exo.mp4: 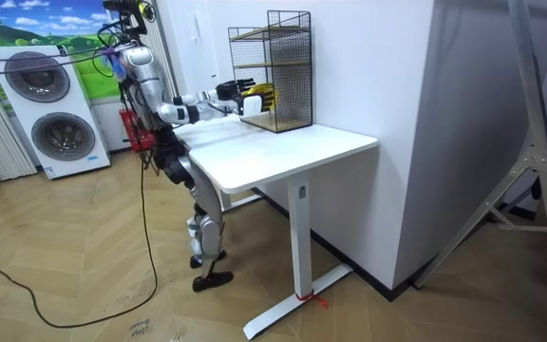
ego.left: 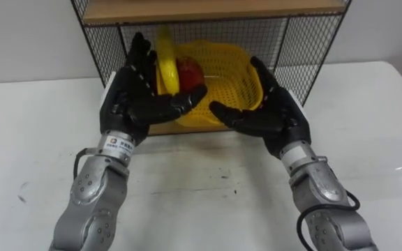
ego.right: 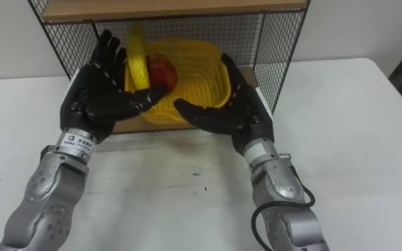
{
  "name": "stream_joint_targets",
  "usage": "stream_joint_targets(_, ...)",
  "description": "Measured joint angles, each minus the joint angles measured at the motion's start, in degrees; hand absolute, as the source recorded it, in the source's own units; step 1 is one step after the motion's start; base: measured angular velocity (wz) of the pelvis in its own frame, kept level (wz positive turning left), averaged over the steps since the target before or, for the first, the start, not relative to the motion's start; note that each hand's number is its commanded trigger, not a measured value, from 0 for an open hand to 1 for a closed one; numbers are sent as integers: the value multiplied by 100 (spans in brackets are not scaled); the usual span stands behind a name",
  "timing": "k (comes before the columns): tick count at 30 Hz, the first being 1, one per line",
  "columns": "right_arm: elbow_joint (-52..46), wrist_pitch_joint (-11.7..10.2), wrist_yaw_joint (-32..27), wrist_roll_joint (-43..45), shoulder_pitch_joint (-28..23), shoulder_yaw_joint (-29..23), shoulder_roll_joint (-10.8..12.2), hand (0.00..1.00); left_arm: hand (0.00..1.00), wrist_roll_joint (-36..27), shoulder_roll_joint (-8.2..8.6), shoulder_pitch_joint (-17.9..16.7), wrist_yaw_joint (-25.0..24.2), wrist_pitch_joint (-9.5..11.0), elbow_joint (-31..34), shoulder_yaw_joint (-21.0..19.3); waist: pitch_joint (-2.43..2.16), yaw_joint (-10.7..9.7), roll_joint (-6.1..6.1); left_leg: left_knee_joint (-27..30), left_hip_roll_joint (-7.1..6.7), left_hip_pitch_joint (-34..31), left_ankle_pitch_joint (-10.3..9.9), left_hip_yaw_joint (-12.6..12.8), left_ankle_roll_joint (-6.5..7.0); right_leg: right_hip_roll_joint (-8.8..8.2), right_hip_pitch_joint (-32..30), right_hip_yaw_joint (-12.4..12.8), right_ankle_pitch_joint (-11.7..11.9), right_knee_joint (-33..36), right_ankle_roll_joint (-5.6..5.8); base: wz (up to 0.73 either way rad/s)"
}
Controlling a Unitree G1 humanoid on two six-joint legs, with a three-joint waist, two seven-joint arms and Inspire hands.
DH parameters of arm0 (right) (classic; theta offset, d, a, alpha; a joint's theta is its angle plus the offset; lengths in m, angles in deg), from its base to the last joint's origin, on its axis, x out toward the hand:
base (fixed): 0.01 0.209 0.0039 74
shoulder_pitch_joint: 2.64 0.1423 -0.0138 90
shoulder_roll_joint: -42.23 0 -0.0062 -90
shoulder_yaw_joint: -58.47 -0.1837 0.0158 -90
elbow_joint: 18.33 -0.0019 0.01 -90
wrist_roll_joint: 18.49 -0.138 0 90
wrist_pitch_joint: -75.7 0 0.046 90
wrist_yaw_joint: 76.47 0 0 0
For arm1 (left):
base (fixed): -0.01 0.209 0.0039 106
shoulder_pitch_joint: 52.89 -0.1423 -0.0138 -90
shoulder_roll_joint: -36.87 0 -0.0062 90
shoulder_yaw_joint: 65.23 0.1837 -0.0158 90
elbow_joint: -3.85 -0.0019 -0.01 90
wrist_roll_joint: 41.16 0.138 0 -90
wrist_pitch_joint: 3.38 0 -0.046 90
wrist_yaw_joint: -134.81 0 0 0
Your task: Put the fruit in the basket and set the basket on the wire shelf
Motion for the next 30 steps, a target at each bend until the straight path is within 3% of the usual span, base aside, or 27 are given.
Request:
stream_joint_targets(3,-66,9,1,-15,8,-9,7,0,0,9,2,-9,4,-1,2,-5,-108,3,-75,-327,78,306,146,0,-45,100,336,-12,229,-425,-18,-9)
stream_joint_targets(4,-79,8,1,-14,10,-16,11,0,0,10,4,-10,4,-1,3,-5,-115,5,-80,-381,96,353,169,-1,-57,120,397,-26,279,-511,-17,-4)
stream_joint_targets(10,-101,6,3,13,26,2,38,0,0,-1,-3,-14,9,11,6,23,-56,0,-103,-899,148,625,443,-27,-101,199,698,-61,564,-1113,-87,1)
stream_joint_targets(12,-84,2,1,-9,26,-4,36,0,0,-8,-14,-17,17,14,3,25,54,21,-133,-993,169,652,490,-20,-118,222,738,-57,631,-1242,-96,0)
stream_joint_targets(18,-20,15,-56,-9,26,8,44,0,0,-2,-5,-13,19,-47,-182,-4,58,39,-135,-1188,219,558,610,0,-125,295,749,-52,878,-1593,-97,-1)
stream_joint_targets(24,277,151,-95,-13,32,11,49,0,0,0,-14,59,27,-394,-792,-7,52,18,-119,-1196,237,604,619,11,-128,347,831,76,934,-1694,-100,-1)
stream_joint_targets(28,383,268,-102,-4,43,11,55,0,0,1,17,82,152,-452,-1056,-11,52,36,-72,-1196,254,632,610,60,-127,349,846,89,948,-1700,-116,-7)
stream_joint_targets(30,719,273,-72,-5,295,15,126,0,0,11,81,196,210,-461,-1333,-28,56,41,-29,-1226,273,701,610,128,-126,343,885,66,952,-1700,-109,-15)
